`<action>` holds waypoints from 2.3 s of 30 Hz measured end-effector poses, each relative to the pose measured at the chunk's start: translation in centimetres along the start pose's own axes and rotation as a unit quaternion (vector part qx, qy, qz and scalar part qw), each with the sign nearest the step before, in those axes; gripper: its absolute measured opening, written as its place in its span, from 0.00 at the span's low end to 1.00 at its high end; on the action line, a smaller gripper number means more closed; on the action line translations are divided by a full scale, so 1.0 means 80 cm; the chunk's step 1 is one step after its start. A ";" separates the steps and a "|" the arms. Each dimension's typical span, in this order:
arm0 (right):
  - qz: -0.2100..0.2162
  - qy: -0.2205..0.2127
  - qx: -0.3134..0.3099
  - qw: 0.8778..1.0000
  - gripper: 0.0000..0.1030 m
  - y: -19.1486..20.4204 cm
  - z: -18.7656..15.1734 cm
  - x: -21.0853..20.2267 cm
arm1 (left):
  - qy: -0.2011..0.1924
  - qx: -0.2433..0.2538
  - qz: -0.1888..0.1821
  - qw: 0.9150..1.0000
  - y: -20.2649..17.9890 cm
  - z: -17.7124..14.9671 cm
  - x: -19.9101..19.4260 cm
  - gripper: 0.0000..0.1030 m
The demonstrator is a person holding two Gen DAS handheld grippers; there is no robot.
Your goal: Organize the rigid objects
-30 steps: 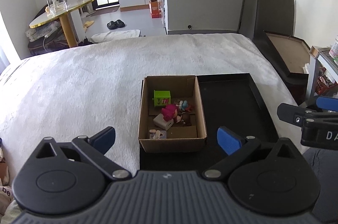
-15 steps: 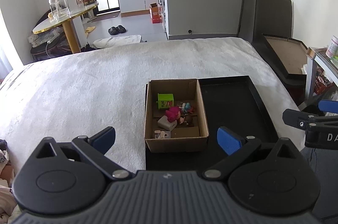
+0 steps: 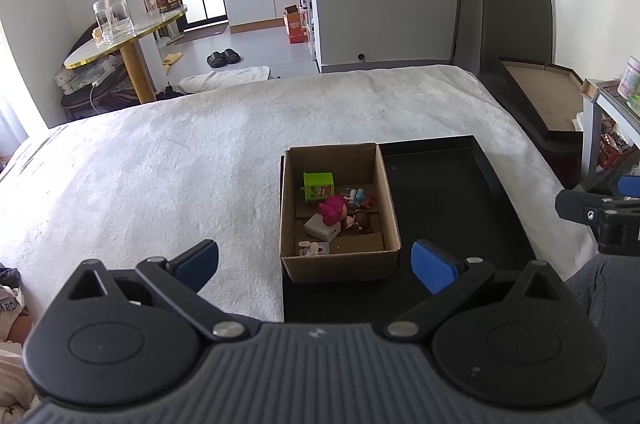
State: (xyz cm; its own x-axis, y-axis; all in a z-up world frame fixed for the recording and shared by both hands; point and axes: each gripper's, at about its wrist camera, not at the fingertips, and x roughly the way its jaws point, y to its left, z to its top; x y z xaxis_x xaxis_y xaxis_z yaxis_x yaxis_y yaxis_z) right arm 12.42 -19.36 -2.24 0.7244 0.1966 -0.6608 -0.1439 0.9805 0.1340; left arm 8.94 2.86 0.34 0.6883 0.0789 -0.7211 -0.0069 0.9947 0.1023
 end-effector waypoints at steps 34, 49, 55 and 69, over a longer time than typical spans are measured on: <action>-0.007 0.008 -0.003 1.000 1.00 -0.002 -0.007 -0.003 | 0.006 -0.009 -0.012 1.000 0.007 0.000 0.001 0.99; -0.005 0.009 -0.007 1.000 1.00 0.001 -0.007 -0.006 | 0.003 -0.014 -0.019 1.000 0.005 0.001 -0.003 0.99; -0.006 0.010 -0.006 1.000 1.00 0.001 -0.006 -0.006 | 0.004 -0.016 -0.018 1.000 0.006 0.001 -0.002 0.99; -0.006 0.012 -0.011 1.000 1.00 0.003 -0.007 -0.005 | 0.004 -0.018 -0.020 1.000 0.006 0.001 -0.005 0.99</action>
State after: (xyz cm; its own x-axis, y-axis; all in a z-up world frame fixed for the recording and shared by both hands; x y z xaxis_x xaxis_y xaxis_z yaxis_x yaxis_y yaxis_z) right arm 11.72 -19.20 -2.35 0.7100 0.1841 -0.6797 -0.1498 0.9826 0.1096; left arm 8.72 3.34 0.70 0.6828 0.0393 -0.7295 -0.0059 0.9988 0.0483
